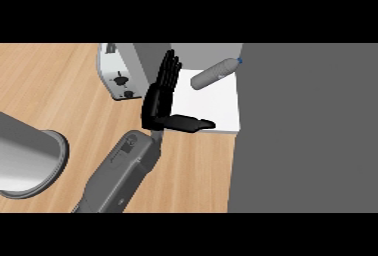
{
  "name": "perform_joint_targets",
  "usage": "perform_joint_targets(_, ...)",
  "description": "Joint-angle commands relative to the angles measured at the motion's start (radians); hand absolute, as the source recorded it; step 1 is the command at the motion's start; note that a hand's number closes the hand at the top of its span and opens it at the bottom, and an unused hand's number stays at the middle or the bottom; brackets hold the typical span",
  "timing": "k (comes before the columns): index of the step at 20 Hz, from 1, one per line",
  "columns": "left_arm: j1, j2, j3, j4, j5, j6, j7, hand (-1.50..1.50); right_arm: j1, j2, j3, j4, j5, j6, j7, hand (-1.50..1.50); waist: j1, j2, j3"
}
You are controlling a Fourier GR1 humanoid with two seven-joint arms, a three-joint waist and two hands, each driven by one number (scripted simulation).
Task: Pick up the bottled water, place it into the cabinet and close the cabinet
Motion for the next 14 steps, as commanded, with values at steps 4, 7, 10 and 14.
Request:
perform_joint_targets(4,0.359,0.066,-0.12,-0.484,-0.001,0.062,0.122,-1.5,0.024,-0.01,0.028,-0.065,0.014,-0.004,0.019,-1.5,0.001,0.0,-0.002)
perform_joint_targets(7,0.46,0.117,-0.173,-0.703,-0.007,0.092,0.214,-1.5,-0.047,-0.039,0.018,-0.051,0.046,0.009,0.044,-1.5,-0.004,0.007,-0.002)
perform_joint_targets(10,0.593,0.171,-0.215,-0.871,-0.029,0.111,0.23,-1.5,-0.053,-0.064,0.07,-0.034,0.109,0.037,0.046,1.5,-0.018,0.012,-0.003)
perform_joint_targets(14,0.776,0.246,-0.236,-1.052,-0.032,0.113,0.209,-1.5,-0.04,-0.142,0.121,-0.065,0.142,0.118,0.081,1.5,-0.012,0.012,-0.003)
